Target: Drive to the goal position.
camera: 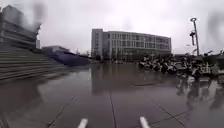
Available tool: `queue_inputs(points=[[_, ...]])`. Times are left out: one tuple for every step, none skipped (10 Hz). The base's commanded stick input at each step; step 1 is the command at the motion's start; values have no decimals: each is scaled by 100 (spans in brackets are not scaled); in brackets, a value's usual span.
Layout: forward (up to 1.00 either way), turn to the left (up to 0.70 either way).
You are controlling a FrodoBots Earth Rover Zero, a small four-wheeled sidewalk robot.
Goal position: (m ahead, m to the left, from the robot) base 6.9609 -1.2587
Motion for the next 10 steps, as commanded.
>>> queue_inputs(points=[[92,0],[92,0],[92,0],[92,0],[93,0],[92,0],[92,1],[92,18],[92,29],[92,15]])
